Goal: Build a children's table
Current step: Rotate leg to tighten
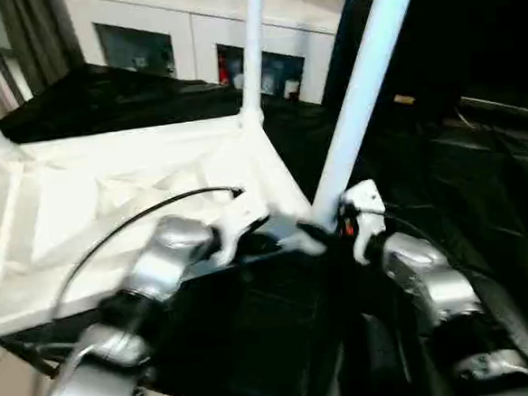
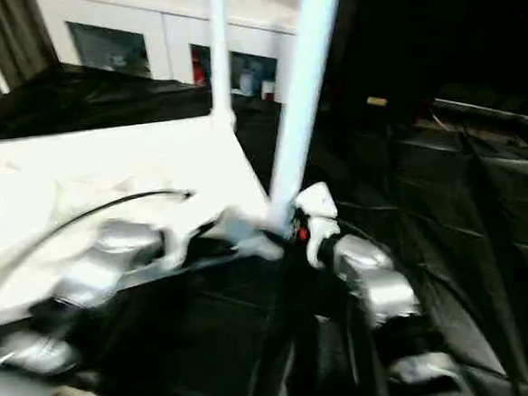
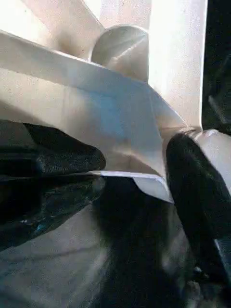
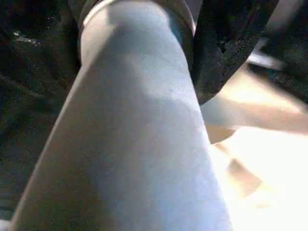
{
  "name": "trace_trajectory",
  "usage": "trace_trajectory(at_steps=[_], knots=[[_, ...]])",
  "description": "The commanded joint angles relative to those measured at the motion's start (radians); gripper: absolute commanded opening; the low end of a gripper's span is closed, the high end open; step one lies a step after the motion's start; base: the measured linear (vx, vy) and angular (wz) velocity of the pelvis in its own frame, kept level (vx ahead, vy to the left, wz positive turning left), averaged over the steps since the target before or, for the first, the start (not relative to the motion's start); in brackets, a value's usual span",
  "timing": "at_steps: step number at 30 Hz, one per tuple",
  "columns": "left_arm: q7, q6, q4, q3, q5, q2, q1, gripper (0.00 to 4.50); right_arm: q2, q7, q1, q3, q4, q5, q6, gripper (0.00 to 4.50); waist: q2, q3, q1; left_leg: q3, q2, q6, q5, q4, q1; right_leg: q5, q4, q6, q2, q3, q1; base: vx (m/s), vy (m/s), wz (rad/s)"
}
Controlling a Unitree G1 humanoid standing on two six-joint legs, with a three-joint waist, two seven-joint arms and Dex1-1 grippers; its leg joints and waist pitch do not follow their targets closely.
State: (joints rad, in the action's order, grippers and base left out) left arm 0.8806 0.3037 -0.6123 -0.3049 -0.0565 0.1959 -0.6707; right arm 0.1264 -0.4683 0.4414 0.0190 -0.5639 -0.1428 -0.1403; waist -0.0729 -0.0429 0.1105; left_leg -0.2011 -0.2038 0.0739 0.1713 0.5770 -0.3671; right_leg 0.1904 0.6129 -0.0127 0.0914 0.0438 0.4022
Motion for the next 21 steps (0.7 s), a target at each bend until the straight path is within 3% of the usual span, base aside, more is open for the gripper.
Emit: trace_trajectory(at_steps=[1,2,3,5,8,9,10,13,14,16,18,21], knots=[[-0.227,-0.013,-0.100,0.080,0.000,-0.047,-0.041,0.00,-0.040,0.104,-0.011,0.004,-0.032,0.033,-0.021,2.69,-0.005,0.053,-0.005,0.013,-0.024,0.020,0.237,-0.069,0.019,0.278,-0.083,0.151,0.049,-0.036,-0.027,0.000,0.000,0.00],[-0.263,-0.025,-0.130,0.087,-0.004,-0.065,-0.060,0.00,-0.059,0.139,-0.007,0.002,-0.038,0.041,-0.018,2.69,0.002,0.054,0.000,0.013,-0.024,0.025,0.249,-0.069,0.025,0.279,-0.085,0.150,0.048,-0.035,-0.023,0.000,0.000,0.00],[-0.278,-0.037,-0.150,0.086,-0.008,-0.078,-0.075,0.00,-0.074,0.154,-0.003,0.006,-0.042,0.048,-0.009,2.69,-0.001,0.055,-0.002,0.013,-0.023,0.023,0.249,-0.069,0.021,0.262,-0.082,0.150,0.047,-0.036,-0.028,0.000,0.000,0.00],[-0.281,-0.059,-0.176,0.080,-0.018,-0.090,-0.093,0.00,-0.090,0.138,0.003,0.025,-0.043,0.055,0.017,2.69,0.005,0.056,0.000,0.013,-0.021,0.013,0.238,-0.069,0.017,0.234,-0.083,0.146,0.047,-0.036,-0.030,0.000,0.000,0.00],[-0.232,-0.071,-0.168,0.064,-0.019,-0.088,-0.091,0.00,-0.086,0.094,-0.001,0.054,-0.025,0.067,0.062,2.69,0.003,0.059,0.001,0.013,-0.021,-0.009,0.207,-0.066,0.013,0.174,-0.076,0.157,0.047,-0.036,-0.038,0.000,0.000,0.00],[-0.217,-0.080,-0.163,0.060,-0.018,-0.084,-0.087,0.00,-0.083,0.073,-0.004,0.056,-0.018,0.060,0.074,3.25,0.006,0.059,0.003,0.012,-0.021,-0.017,0.203,-0.065,0.013,0.165,-0.076,0.164,0.049,-0.036,-0.038,0.000,0.000,0.00],[-0.195,-0.087,-0.161,0.055,-0.015,-0.078,-0.083,0.00,-0.076,0.052,-0.004,0.052,-0.012,0.052,0.082,3.25,0.001,0.058,0.002,0.012,-0.020,-0.023,0.196,-0.064,0.010,0.162,-0.075,0.167,0.048,-0.035,-0.041,0.000,0.000,0.00],[-0.139,-0.109,-0.148,0.042,-0.010,-0.061,-0.068,0.00,-0.055,-0.005,-0.003,0.043,0.006,0.025,0.088,3.45,0.005,0.056,0.002,0.015,-0.021,-0.032,0.207,-0.067,0.005,0.194,-0.079,0.159,0.050,-0.033,-0.044,0.000,0.000,0.00],[-0.092,-0.106,-0.126,0.035,-0.003,-0.044,-0.054,0.00,-0.027,-0.070,-0.002,0.047,0.023,0.005,0.072,3.75,0.003,0.057,-0.009,0.019,-0.022,-0.029,0.213,-0.070,-0.001,0.213,-0.078,0.153,0.049,-0.029,-0.051,0.000,0.000,0.00],[-0.010,-0.122,-0.095,0.022,0.010,-0.016,-0.031,0.00,0.029,-0.168,-0.005,0.068,0.047,0.001,0.060,3.83,0.002,0.055,-0.017,0.018,-0.024,-0.033,0.223,-0.069,0.002,0.219,-0.080,0.159,0.048,-0.029,-0.045,0.000,0.000,0.00],[0.070,-0.150,-0.062,0.011,0.026,0.014,-0.007,0.00,0.079,-0.248,-0.006,0.075,0.065,-0.011,0.051,3.83,0.000,0.055,-0.019,0.018,-0.024,-0.043,0.206,-0.067,-0.001,0.203,-0.077,0.172,0.048,-0.030,-0.049,0.000,0.000,0.00],[0.176,-0.175,-0.019,0.006,0.063,0.044,0.022,0.00,0.120,-0.300,-0.004,0.079,0.062,-0.007,0.065,3.83,0.000,0.055,-0.014,0.014,-0.027,-0.051,0.188,-0.064,0.007,0.171,-0.073,0.198,0.048,-0.032,-0.043,0.000,0.000,0.00]])
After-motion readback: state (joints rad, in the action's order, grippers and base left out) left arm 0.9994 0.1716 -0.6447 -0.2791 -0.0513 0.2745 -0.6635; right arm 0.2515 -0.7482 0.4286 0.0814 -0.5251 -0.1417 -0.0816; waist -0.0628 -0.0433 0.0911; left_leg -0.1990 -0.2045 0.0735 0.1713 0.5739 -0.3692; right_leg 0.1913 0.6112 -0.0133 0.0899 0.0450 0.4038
